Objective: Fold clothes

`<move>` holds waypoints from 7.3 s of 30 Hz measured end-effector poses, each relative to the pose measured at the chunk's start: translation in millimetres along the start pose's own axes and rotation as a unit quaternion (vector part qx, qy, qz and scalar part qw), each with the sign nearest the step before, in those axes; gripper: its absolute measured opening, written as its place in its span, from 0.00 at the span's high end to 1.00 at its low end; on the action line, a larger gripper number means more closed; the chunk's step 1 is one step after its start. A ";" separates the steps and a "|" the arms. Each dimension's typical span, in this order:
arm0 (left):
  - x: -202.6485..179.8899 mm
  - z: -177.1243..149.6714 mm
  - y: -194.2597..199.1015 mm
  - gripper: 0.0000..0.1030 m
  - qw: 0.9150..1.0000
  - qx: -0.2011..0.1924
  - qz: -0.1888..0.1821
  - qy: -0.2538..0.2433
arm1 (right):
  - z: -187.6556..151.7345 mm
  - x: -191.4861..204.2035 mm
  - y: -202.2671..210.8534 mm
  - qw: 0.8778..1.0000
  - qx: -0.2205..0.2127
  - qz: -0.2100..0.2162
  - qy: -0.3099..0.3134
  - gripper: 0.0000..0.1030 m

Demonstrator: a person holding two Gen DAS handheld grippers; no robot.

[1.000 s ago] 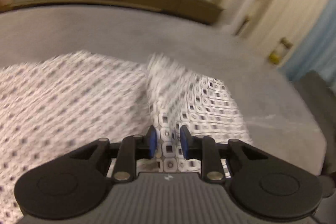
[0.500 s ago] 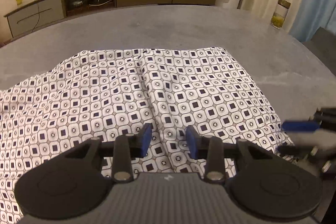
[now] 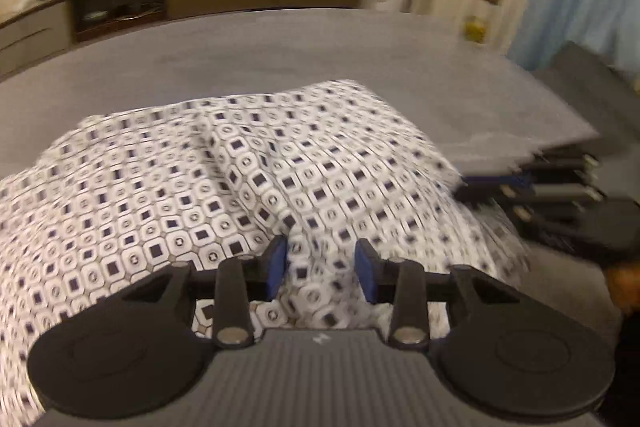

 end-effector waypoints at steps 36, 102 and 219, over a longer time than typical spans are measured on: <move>212.4 -157.5 183.2 0.20 0.855 0.061 0.309 0.412 | -12.0 61.1 -86.9 0.992 -0.078 0.075 0.062 0.19; -54.5 -86.7 84.3 0.45 0.976 -0.120 0.112 -0.142 | 89.6 37.0 -100.2 0.964 0.022 0.249 -0.094 0.59; -14.5 9.9 46.8 0.47 0.990 -0.017 0.098 0.103 | -3.8 -55.4 11.4 0.993 -0.062 0.073 -0.066 0.21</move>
Point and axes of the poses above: each gripper's, at about its wrist camera, not at the fingertips, and y roughly against the way its jaws point, x to its left, z to its top, the point moved 1 cm from there along -y, roughly the way its jaws point, and after that the axes turned 12 degrees about z, right-handed, at the moved point
